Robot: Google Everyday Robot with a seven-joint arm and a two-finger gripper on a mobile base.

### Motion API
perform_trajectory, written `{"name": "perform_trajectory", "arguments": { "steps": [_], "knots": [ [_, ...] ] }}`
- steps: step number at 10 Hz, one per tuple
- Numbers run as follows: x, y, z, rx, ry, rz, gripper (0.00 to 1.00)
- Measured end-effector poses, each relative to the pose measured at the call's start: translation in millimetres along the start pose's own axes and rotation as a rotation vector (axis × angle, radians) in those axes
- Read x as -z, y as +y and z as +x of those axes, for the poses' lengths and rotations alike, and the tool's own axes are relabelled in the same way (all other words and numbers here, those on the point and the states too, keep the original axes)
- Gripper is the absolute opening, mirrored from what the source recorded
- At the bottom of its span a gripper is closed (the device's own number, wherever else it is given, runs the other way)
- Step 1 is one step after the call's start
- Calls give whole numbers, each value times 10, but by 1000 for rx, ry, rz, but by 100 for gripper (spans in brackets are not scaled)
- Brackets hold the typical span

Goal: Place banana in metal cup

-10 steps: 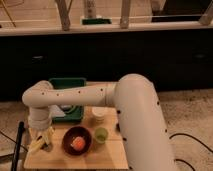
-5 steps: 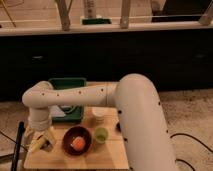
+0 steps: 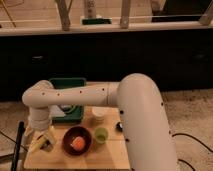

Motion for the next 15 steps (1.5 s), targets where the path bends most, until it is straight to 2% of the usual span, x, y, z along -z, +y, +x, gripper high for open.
{"name": "perform_trajectory", "arguments": {
  "steps": [5, 15],
  "knots": [
    [59, -10, 14, 17, 4, 23, 80],
    [94, -4, 35, 25, 2, 27, 80]
  ]
}}
